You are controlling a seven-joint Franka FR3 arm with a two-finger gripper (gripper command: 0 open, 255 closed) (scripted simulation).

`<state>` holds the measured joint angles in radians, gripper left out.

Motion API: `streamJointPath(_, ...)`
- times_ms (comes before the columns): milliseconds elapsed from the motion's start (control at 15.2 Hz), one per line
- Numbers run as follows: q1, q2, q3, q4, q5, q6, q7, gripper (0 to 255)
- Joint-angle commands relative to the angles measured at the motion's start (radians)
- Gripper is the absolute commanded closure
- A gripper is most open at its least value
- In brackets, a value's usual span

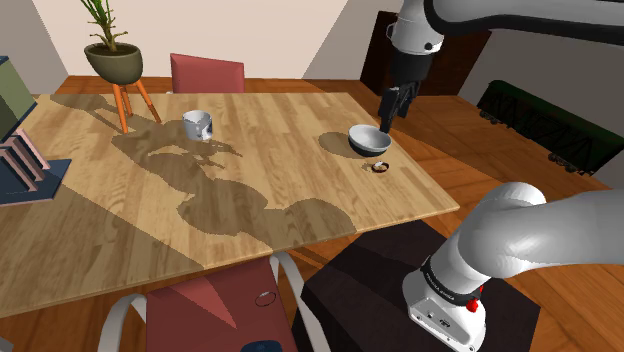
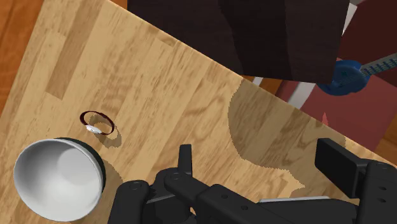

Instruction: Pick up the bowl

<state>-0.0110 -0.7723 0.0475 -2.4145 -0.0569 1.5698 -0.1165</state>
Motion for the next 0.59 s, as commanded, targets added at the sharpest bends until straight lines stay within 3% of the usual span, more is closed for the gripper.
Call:
streamJointPath(0, 0.000, 0.000, 0.000, 0.000, 0.000, 0.000, 0.000, 0)
streamJointPath(528, -0.056, 0.162, -0.082, -0.073, -0.089, 0.268, -0.064, 0)
